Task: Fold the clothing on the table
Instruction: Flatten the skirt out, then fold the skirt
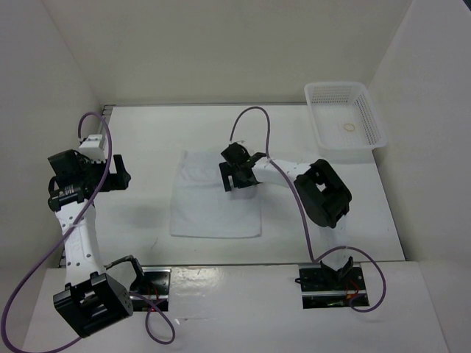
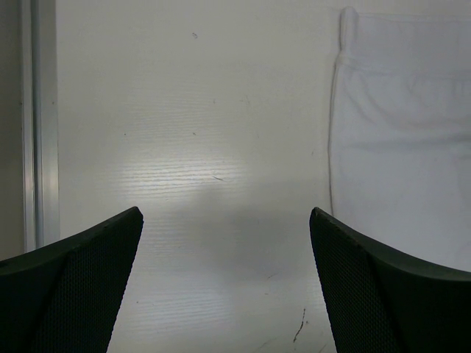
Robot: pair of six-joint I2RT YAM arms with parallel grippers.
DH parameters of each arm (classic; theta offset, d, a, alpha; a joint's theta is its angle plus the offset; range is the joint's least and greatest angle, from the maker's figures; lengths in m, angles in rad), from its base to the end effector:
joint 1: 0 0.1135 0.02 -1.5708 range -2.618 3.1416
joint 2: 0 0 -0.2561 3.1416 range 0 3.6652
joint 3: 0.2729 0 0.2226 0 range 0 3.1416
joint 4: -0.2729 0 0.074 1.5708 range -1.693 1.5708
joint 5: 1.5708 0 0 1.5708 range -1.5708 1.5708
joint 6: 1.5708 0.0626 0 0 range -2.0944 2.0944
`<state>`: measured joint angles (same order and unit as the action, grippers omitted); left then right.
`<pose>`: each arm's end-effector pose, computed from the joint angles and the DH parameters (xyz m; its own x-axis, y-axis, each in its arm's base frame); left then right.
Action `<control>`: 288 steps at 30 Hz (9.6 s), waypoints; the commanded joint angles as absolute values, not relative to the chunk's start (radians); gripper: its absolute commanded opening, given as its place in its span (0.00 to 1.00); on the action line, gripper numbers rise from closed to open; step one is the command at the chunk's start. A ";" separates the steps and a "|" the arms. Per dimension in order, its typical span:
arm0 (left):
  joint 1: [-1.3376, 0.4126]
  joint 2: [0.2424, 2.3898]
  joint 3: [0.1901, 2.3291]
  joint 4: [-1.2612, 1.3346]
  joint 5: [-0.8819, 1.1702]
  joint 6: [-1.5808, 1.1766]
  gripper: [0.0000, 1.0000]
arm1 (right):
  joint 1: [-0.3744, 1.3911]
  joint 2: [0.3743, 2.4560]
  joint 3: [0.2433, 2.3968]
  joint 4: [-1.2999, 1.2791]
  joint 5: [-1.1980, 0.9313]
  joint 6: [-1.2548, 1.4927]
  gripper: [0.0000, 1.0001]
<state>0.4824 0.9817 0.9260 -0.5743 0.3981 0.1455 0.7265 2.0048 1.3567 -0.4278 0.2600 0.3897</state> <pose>0.1898 0.0720 0.2968 -0.5382 -0.1309 -0.8326 -0.0729 0.9914 -0.1088 0.3087 0.2528 0.1459 -0.8177 -0.2355 -0.5253 -0.2595 0.9653 -0.0288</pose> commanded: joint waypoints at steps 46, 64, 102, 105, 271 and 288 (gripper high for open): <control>0.072 2.184 1.689 -0.724 0.750 0.380 0.66 | 0.196 1.911 1.513 -0.667 -0.419 -0.173 0.55; 0.012 2.333 1.891 -0.738 0.627 0.359 0.72 | 0.196 1.921 1.522 -0.686 -0.417 -0.183 0.54; -0.015 2.342 1.822 -0.770 0.650 0.416 0.27 | 0.196 2.243 1.802 -0.769 -0.721 -0.202 0.52; -0.015 2.342 1.813 -0.770 0.641 0.416 0.19 | 0.196 2.304 1.844 -0.769 -0.730 -0.202 0.52; 0.511 0.904 0.968 -0.666 0.541 0.187 1.00 | 0.907 2.183 1.792 -0.692 -0.009 0.135 0.94; 0.511 0.913 0.959 -0.666 0.560 0.196 1.00 | 0.948 2.123 1.592 -0.649 0.114 0.063 0.95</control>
